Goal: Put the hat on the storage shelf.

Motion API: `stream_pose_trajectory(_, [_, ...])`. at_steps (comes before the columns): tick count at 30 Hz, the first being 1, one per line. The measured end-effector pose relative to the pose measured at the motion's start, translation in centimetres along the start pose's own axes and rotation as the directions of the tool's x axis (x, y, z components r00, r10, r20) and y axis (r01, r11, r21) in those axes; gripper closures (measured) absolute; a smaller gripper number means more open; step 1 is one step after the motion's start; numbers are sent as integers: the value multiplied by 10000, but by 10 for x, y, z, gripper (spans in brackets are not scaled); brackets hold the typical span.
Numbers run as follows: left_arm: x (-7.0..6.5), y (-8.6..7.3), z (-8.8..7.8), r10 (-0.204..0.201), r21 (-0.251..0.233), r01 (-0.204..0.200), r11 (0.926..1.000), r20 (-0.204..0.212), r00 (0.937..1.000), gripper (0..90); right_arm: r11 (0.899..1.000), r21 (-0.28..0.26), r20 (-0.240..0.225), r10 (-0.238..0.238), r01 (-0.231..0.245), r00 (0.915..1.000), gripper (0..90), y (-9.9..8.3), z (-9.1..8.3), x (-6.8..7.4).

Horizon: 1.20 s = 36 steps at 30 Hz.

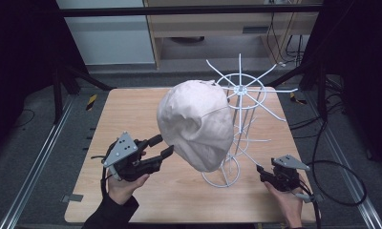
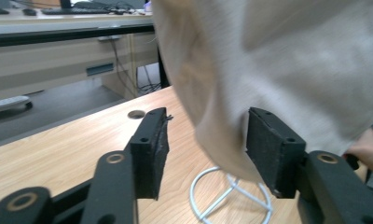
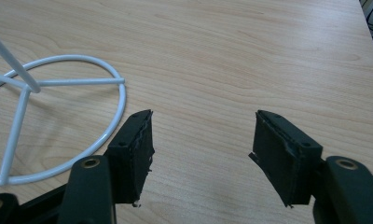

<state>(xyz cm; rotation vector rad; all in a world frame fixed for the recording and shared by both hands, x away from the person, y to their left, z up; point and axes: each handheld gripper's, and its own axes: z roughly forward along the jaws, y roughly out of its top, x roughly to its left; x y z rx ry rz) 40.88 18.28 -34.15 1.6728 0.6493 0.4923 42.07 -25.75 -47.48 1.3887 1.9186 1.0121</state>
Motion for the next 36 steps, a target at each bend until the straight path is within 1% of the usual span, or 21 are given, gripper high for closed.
stream_pose_trajectory(3, [2, -4, -3, 9, 23, -9, 10000, -166, 9999, 434, 10000, 6, 14, 20, -20, 10000, 371, 0, 0, 0])
stream_pose_trajectory(5, [7, -10, -8, -5, 93, 7, 10000, -293, 9996, 404, 10000, -20, 12, -2, 2, 10000, 366, 0, 0, 0])
stream_pose_trajectory(6, [7, -10, -8, -5, 93, 7, 10000, -293, 9996, 395, 10000, -20, 12, -2, 2, 10000, 366, 0, 0, 0])
stream_pose_trajectory(8, [11, -18, -13, 26, 266, -12, 9996, -504, 9987, 376, 10000, -6, -18, 37, -37, 10000, 360, 0, 0, 0])
stream_pose_trajectory(9, [13, -21, -14, 90, 346, -69, 9994, -618, 9980, 367, 10000, -36, 10, -20, 20, 10000, 358, 0, 0, -1])
stream_pose_trajectory(12, [20, -32, -17, 71, 616, -15, 9981, -913, 9958, 345, 10000, -56, 17, -39, 39, 10000, 352, 0, 0, -1])
stream_pose_trajectory(15, [30, -46, -20, 100, 969, 33, 9953, -1360, 9907, 327, 10000, -38, 18, -32, 32, 10000, 344, -1, 0, -1])
stream_pose_trajectory(17, [38, -56, -21, 54, 1167, 130, 9931, -1560, 9877, 305, 10000, -43, 16, -16, 17, 10000, 338, -1, 0, -1])
stream_pose_trajectory(18, [38, -56, -21, 54, 1167, 130, 9931, -1560, 9877, 296, 10000, -46, 15, -6, 6, 10000, 333, -1, 0, -1])
stream_pose_trajectory(19, [43, -62, -22, 70, 1305, 162, 9913, -1757, 9844, 296, 10000, -46, 15, -6, 6, 10000, 333, -1, 0, -1])
stream_pose_trajectory(20, [53, -75, -22, 144, 1611, 209, 9867, -2149, 9765, 289, 10000, -32, 14, 21, -21, 10000, 320, -1, 0, -2])
stream_pose_trajectory(23, [67, -94, -21, 123, 2174, 526, 9747, -2868, 9579, 270, 9999, 6, -2, 138, -138, 9999, 309, -1, 0, -2])
stream_pose_trajectory(24, [67, -94, -21, 123, 2174, 526, 9747, -2868, 9579, 264, 9999, 6, -2, 138, -138, 9999, 309, -1, 0, -2])
stream_pose_trajectory(25, [76, -104, -21, 158, 2484, 670, 9664, -3170, 9483, 259, 9999, -27, 21, 114, -114, 9999, 299, -2, 1, -3])
stream_pose_trajectory(26, [79, -109, -22, 135, 2605, 779, 9623, -3320, 9432, 253, 9998, -8, -11, 182, -182, 9998, 294, -1, 1, -2])
stream_pose_trajectory(30, [92, -124, -25, 20, 2867, 1121, 9514, -3700, 9290, 240, 9998, -11, 7, 178, -178, 9998, 280, -2, 2, -3])
stream_pose_trajectory(32, [97, -130, -27, -75, 2967, 1300, 9461, -3811, 9245, 239, 9997, 35, 26, 247, -247, 9997, 267, -3, 2, -4])
stream_pose_trajectory(33, [99, -133, -28, -49, 3035, 1328, 9435, -3880, 9216, 239, 9996, 38, 12, 272, -272, 9996, 262, -3, 2, -4])
stream_pose_trajectory(34, [99, -133, -28, -49, 3035, 1328, 9435, -3880, 9216, 239, 9996, 38, 12, 272, -272, 9996, 262, -3, 2, -4])
stream_pose_trajectory(35, [104, -137, -30, -109, 3082, 1468, 9399, -4029, 9152, 239, 9996, 31, -12, 298, -298, 9996, 253, -3, 3, -4])
stream_pose_trajectory(36, [104, -137, -30, -109, 3082, 1468, 9399, -4029, 9152, 239, 9996, 31, -12, 298, -298, 9996, 253, -3, 3, -4])
